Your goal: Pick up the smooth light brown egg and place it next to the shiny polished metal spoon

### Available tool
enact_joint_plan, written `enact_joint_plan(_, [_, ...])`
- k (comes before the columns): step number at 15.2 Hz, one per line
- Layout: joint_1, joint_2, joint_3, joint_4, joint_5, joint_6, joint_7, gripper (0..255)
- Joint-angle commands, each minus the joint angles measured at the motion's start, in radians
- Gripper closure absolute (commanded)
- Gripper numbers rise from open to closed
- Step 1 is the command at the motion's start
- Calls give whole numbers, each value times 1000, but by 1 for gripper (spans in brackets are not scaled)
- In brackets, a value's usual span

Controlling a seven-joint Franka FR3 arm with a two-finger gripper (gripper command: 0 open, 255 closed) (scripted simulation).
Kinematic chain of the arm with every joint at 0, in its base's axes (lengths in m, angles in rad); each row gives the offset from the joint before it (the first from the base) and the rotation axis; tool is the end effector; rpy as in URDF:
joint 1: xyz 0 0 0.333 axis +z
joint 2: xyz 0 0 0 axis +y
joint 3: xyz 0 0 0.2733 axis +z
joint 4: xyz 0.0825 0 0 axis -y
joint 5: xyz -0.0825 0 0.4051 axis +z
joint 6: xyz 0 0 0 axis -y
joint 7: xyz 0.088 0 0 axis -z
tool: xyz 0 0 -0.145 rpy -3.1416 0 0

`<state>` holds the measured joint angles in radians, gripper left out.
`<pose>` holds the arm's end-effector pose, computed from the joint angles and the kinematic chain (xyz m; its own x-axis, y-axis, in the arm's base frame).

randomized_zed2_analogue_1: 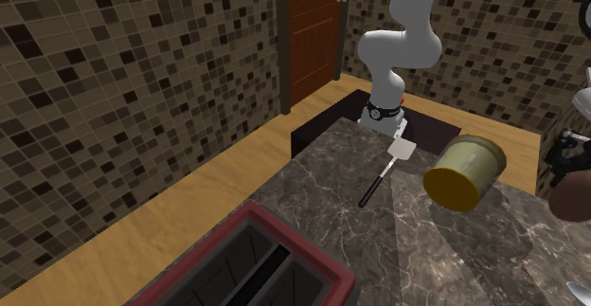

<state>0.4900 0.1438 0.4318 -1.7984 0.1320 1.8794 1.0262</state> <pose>0.3592 0.4891 0.3809 0.9725 -0.1427 -0.1843 -0.1539 -0.9869 -0.0479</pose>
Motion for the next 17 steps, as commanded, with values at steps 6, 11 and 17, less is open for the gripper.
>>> enact_joint_plan(6, [117, 135, 53, 160, -67, -10, 184, 255])
enact_joint_plan(11, [194, 229, 67, 252, -115, -4, 274, 255])
enact_joint_plan(17, [194, 245, 62, 193, -120, 69, 268, 255])
